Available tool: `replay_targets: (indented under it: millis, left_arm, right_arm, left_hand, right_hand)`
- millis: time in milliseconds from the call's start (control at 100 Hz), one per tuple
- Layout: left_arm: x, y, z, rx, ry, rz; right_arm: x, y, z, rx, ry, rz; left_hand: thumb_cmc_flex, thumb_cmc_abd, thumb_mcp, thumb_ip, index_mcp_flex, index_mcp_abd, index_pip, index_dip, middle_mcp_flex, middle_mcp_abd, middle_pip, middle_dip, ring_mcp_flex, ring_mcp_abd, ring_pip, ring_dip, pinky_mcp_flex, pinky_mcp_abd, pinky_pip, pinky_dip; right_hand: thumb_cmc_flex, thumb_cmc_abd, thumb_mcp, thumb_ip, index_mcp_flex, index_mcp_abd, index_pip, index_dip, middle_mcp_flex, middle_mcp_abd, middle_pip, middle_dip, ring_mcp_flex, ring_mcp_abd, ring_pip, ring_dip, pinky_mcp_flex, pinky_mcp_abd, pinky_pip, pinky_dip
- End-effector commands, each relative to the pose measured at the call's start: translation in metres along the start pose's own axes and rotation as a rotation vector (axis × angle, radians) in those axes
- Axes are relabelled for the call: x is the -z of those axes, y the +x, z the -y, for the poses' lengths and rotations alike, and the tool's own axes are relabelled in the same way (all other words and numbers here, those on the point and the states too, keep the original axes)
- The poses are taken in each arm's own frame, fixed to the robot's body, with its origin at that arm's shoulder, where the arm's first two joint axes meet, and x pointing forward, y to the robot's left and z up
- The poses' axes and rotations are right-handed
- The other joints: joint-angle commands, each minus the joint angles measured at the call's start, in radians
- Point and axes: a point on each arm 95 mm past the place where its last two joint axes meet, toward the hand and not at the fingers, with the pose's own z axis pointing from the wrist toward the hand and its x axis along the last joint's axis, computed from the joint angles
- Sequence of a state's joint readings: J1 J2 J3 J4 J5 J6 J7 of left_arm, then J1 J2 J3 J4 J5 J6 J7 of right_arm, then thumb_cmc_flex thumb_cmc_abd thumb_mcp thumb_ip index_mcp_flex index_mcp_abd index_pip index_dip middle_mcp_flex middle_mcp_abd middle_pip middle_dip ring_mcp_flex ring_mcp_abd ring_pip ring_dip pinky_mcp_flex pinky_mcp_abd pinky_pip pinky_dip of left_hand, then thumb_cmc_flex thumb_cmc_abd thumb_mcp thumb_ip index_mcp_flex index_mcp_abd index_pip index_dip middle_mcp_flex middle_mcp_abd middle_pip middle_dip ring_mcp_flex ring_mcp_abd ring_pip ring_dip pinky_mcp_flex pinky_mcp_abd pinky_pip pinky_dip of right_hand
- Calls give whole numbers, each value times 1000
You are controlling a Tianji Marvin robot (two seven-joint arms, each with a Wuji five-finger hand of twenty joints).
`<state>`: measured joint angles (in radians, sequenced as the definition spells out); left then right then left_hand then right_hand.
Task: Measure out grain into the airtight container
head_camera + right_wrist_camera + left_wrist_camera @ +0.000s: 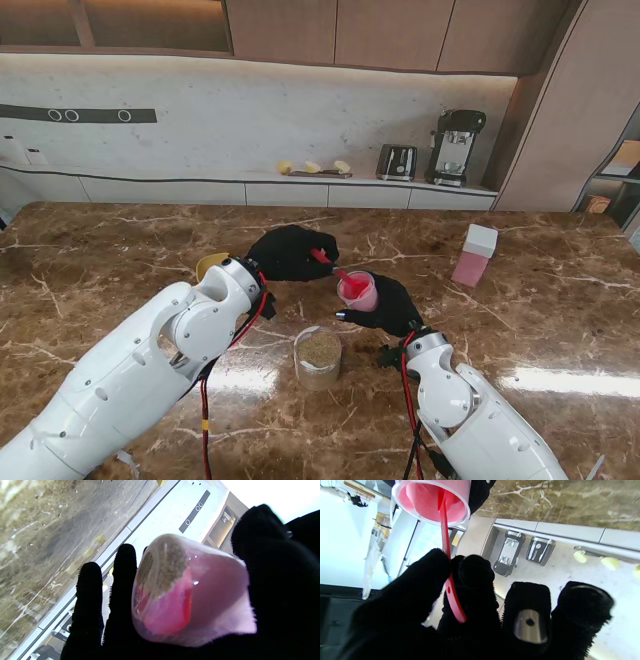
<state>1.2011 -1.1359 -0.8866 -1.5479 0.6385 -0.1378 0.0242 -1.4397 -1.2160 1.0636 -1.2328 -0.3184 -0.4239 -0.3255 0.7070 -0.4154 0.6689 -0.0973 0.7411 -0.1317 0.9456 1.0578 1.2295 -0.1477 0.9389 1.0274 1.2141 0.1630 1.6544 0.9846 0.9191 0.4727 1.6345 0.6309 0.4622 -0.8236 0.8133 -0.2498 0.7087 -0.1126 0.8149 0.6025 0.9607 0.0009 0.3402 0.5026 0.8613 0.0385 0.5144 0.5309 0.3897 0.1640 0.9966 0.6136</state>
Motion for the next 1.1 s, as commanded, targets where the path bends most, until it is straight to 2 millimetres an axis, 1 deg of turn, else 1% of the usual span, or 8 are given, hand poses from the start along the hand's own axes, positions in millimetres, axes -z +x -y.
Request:
replay_targets:
  millis: [0,40,110,230,660,880,1090]
  left_arm:
    - [3,-2,0,-25,1,-6]
    - [3,-2,1,-32,14,-14]
    - [4,-1,1,-34,27,-16]
    - [7,-3,3,-20,37,-2]
    - [21,-12,5,125,83,101]
    - [25,-15,3,214,105,145]
    - [27,-16,3,248,120,157]
  right_arm:
    - [2,-2,4,-7,11,14]
    - [2,-2,4,-7,12,14]
    - [2,-2,4,-7,13,15]
    - [2,-2,4,-7,12,16]
    - [2,-6,1,-5,-3,28]
    - [2,-7,0,-4,-11,32]
    - [2,-9,-1,-5,-18,35]
  left_hand:
    - [25,5,100,5,60,-184,54,50,56,-56,28,13,52,21,51,-7,18,8,72,-3]
    - [22,2,104,4,62,-186,53,55,58,-58,29,14,53,13,51,-9,21,-2,71,-5]
    - [21,2,108,1,64,-184,53,55,59,-55,30,15,53,21,53,-9,23,2,70,-7]
    - [21,4,108,-1,62,-185,52,56,58,-56,30,15,52,19,53,-10,23,4,69,-7]
    - [28,6,102,-2,64,-181,50,57,58,-55,30,16,52,24,54,-11,18,7,70,-7]
    - [31,8,99,-1,65,-177,49,58,58,-55,30,16,52,27,55,-11,17,9,71,-6]
    - [33,8,95,-1,64,-180,47,59,58,-55,30,16,52,29,55,-10,15,10,72,-5]
  right_hand:
    - [89,215,184,-27,90,-142,62,8,-4,-13,1,5,12,-6,11,4,-10,1,-22,2]
    - [89,215,185,-27,90,-141,62,8,-4,-13,1,5,12,-6,11,4,-10,1,-22,2]
    - [89,215,184,-27,90,-142,62,8,-6,-14,0,4,12,-6,11,4,-10,1,-22,2]
    - [89,215,185,-27,90,-142,62,8,-5,-12,1,5,12,-6,11,4,-10,1,-21,2]
    - [90,213,186,-27,90,-144,62,8,-5,-13,1,5,12,-7,12,3,-10,1,-21,2]
    - [89,213,186,-27,90,-142,62,8,-5,-14,1,5,12,-6,12,3,-10,1,-21,2]
    - [88,213,185,-27,90,-142,62,8,-6,-13,1,4,12,-6,11,3,-9,1,-21,2]
